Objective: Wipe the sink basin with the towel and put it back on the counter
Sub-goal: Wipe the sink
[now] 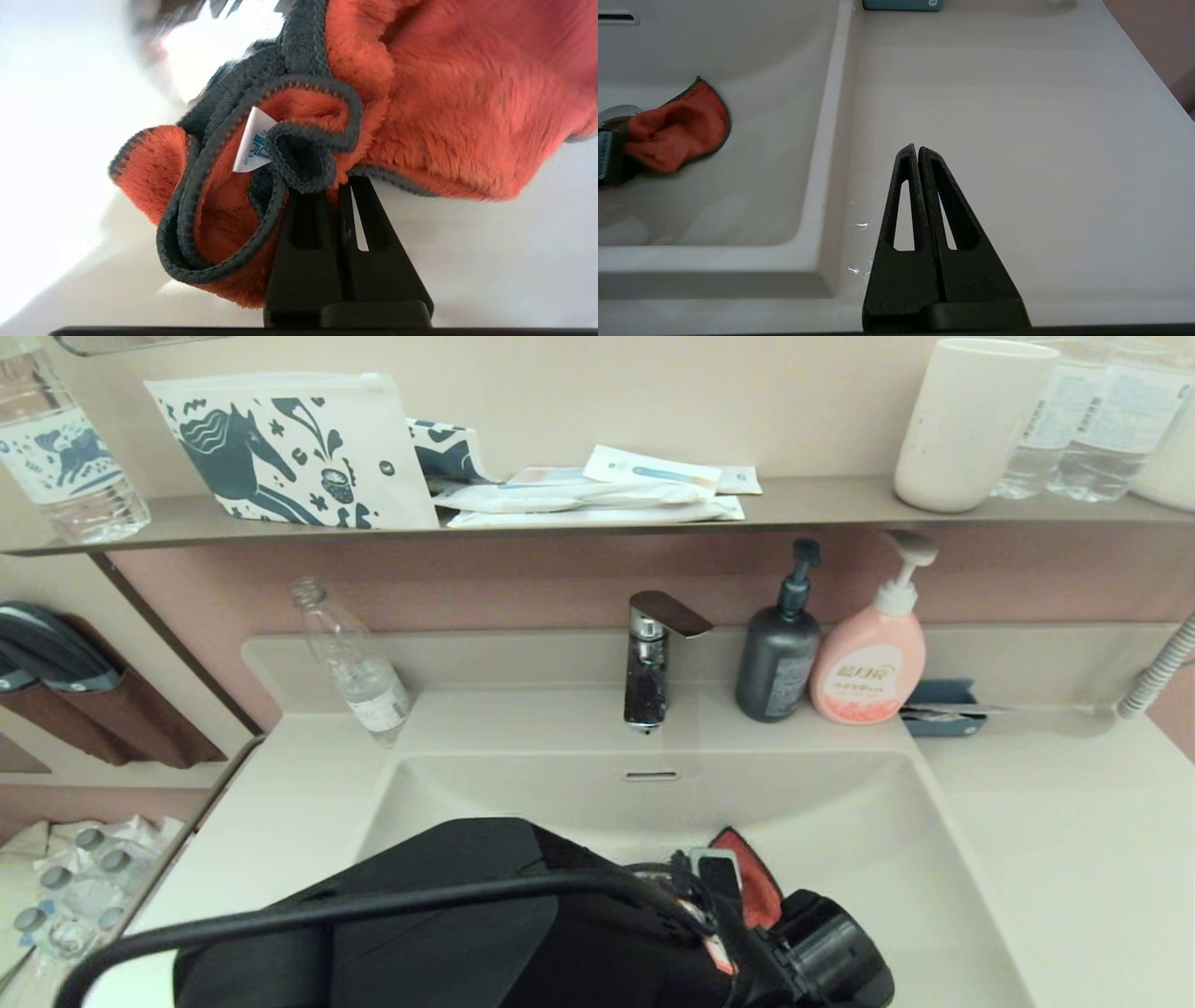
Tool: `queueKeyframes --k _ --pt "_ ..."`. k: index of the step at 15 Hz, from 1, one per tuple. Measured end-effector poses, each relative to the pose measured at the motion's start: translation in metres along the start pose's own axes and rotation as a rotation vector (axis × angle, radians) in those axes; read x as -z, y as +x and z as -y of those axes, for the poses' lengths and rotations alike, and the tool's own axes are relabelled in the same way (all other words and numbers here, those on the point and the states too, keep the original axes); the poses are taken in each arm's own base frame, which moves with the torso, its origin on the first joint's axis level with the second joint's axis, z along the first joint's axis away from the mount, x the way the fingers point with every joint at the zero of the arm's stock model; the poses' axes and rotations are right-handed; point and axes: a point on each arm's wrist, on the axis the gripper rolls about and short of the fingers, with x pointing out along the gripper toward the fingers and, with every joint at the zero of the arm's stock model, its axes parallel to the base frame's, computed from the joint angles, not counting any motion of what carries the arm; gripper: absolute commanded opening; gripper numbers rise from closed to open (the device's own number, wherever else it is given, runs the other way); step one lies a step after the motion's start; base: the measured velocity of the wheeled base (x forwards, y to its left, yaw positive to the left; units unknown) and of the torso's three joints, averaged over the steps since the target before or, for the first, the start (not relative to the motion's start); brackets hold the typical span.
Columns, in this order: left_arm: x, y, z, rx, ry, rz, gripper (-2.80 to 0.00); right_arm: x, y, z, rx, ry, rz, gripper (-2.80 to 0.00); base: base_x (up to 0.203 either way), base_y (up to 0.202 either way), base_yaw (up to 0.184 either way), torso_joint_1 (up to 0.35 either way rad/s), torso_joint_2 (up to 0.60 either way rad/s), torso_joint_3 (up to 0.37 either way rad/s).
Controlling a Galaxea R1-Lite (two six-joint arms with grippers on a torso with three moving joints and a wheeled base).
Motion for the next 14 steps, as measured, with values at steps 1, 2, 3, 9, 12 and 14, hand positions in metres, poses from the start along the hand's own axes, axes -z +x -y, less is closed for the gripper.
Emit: queueKeyframes --k 1,2,3,9,12,14 --pt "0.004 0.0 -0.005 -0.012 0.013 -0.018 -2.8 0.0 0.0 0.0 0.0 0.0 0.0 -2.8 0.0 0.0 0.0 0.0 0.0 0.0" --pt "0.008 -0.001 -0.011 -0.025 0.026 -0.03 -2.8 0.0 0.0 0.0 0.0 0.0 0.0 -2.8 0.0 0.0 0.0 0.0 0.0 0.0" --pt "0.01 -0.004 -0.02 -0.039 0.037 -0.044 -2.8 0.0 0.0 0.0 0.0 0.0 0.0 -2.8 0.0 0.0 0.0 0.0 0.0 0.0" --pt "0.008 -0.035 -0.068 -0.064 0.049 -0.061 -2.8 0.0 0.0 0.0 0.0 0.0 0.0 -2.8 0.0 0.0 0.0 0.0 0.0 0.0" --pt "-0.008 -0.053 -0.098 -0.055 0.021 -0.039 -2.8 0.0 0.0 0.0 0.0 0.0 0.0 -2.8 0.0 0.0 0.0 0.0 0.0 0.0" --pt "-0.027 -0.056 -0.123 -0.068 -0.017 -0.023 -2.8 0.0 0.0 0.0 0.0 0.0 0.0 -2.8 0.0 0.0 0.0 0.0 0.0 0.0"
